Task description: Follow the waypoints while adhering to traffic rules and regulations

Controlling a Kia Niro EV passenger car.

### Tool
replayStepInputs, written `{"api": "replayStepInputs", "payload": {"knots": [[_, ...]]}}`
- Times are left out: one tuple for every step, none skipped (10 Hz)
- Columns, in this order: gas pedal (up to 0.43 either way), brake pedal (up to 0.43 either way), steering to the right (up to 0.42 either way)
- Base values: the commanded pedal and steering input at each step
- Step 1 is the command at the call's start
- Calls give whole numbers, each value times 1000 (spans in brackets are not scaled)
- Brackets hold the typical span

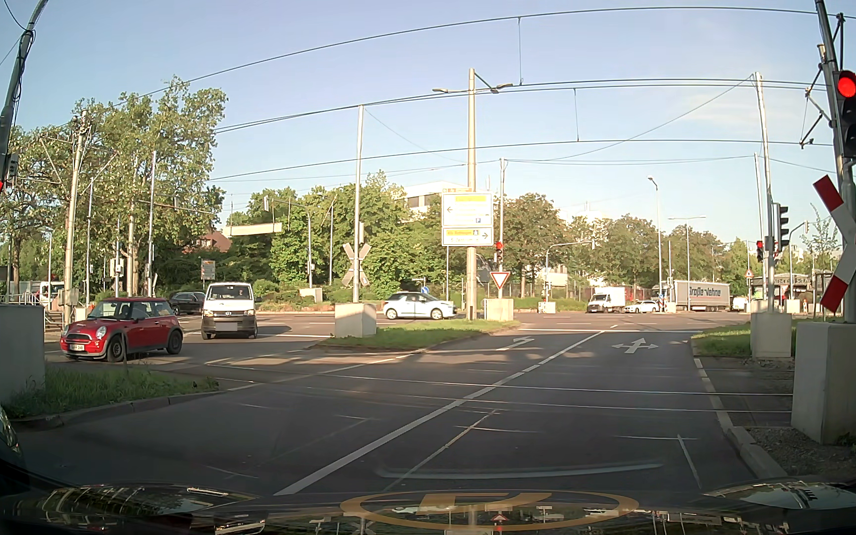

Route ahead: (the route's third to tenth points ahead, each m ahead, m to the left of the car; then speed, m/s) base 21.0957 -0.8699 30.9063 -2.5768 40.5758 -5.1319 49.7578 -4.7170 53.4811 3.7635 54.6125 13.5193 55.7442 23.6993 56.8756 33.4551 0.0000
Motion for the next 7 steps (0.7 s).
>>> {"api": "replayStepInputs", "payload": {"knots": [[0, 293, 248], [0, 293, 248], [0, 293, 248], [0, 293, 248], [0, 293, 248], [0, 293, 248], [0, 293, 248]]}}
